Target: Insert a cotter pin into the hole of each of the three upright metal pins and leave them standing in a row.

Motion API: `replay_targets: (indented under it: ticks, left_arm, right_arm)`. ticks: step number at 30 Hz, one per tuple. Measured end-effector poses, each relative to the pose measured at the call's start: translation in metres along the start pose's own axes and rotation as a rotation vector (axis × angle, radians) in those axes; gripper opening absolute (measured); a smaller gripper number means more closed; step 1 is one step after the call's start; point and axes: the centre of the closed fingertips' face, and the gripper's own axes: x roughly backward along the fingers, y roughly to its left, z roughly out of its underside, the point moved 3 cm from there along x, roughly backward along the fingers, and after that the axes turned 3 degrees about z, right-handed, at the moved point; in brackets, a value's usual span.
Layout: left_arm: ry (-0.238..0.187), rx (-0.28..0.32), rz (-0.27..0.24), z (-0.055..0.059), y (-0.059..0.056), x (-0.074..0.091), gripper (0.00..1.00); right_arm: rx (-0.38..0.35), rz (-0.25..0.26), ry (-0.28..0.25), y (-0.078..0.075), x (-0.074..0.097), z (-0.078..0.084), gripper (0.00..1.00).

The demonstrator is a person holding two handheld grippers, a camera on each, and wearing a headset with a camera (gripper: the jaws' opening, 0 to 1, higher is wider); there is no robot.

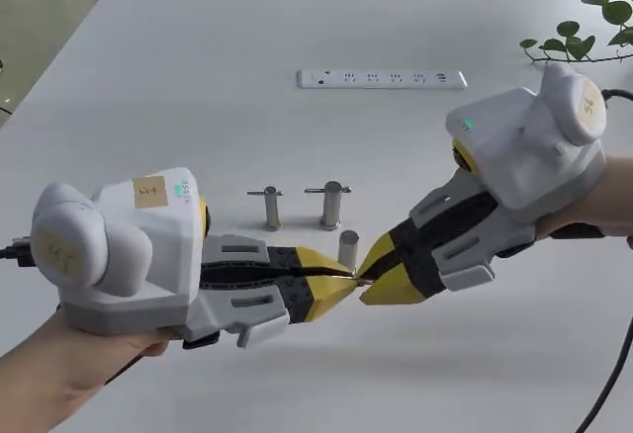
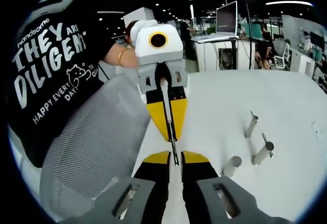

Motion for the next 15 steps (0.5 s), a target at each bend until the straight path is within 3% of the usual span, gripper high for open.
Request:
replay_targets:
  ticks: [8, 15]
  left_arm:
    - [-0.026, 0.011, 0.018, -0.0017, -0.0037, 0.0021, 0.00]
    - [-0.020, 0.014, 0.024, 0.0012, -0.0048, 0.0008, 0.00]
  right_arm:
    - [0.014, -0.019, 0.000, 0.0048, -0.0003, -0.0014, 0.00]
    - [0.065, -0.028, 0.039, 0.0078, 0.0010, -0.0009, 0.00]
